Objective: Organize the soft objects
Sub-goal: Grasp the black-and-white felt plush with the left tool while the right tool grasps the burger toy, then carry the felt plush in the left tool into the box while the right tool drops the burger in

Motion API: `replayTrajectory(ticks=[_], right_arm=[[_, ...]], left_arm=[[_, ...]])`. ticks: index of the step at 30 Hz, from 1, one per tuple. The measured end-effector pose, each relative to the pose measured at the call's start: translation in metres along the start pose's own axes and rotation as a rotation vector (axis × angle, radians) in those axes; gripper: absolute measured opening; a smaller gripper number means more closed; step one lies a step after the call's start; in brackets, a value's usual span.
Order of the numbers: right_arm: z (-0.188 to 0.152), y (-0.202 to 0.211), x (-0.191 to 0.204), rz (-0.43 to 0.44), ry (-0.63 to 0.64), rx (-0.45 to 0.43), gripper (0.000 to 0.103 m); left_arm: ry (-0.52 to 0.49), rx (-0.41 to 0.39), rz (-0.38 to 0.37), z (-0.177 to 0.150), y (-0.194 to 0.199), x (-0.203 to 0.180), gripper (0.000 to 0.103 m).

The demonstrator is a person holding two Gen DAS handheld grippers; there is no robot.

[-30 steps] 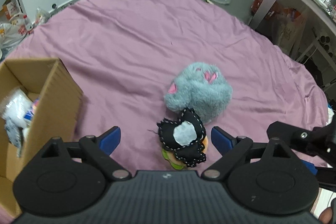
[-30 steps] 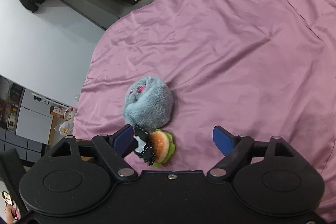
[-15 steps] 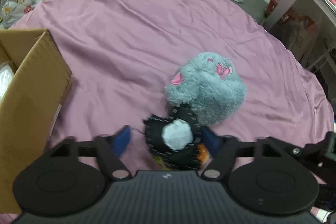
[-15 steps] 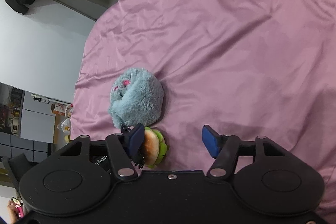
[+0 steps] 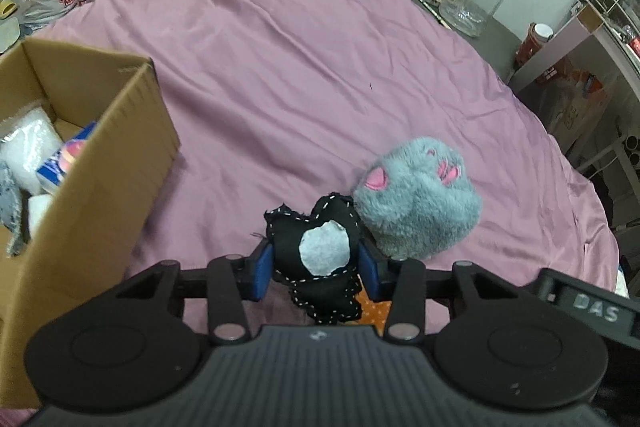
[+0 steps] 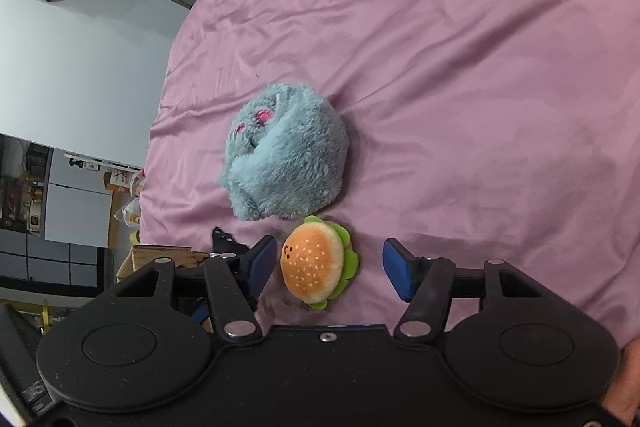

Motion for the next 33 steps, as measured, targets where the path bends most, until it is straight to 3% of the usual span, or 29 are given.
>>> replayTrajectory(ticks=[10, 12, 14, 16, 33], right_arm=[[-0.011, -0.028, 0.017, -0.082, 0.081, 0.008, 0.057], [-0.012, -0.028, 0.017, -0.091, 0.096, -0.008, 0.033], [-0.014, -0.026, 0.018, -0.090, 0.107, -0.011, 0.023], [-0.018, -0.018, 0.023, -0.103, 0.135, -0.038, 0.019], [-0.065, 0.051, 0.050, -0.109, 0.210, -0.180, 0.018]], left_arm=[[0.008, -0.025, -0.007, 0.010, 0.036, 0.017, 0.044], [-0.002, -0.031, -0.013, 0.011, 0.046, 0.019, 0.044], [-0.002, -0.042, -0.014, 0.011, 0.057, 0.022, 0.044], [-0.002, -0.054, -0.018, 0.012, 0.069, 0.025, 0.044], [-0.046, -0.107, -0.043, 0.014, 0.160, 0.060, 0.044]])
Point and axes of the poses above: each gripper's, at about its wrist camera, not at the fingertips, and y roughly against the way its jaws point, x to its left, z to its top, the point moved 6 cm from there along -y, roughly the way its jaws point, and after that the axes turned 12 degrees about -z, right-handed, at the moved point
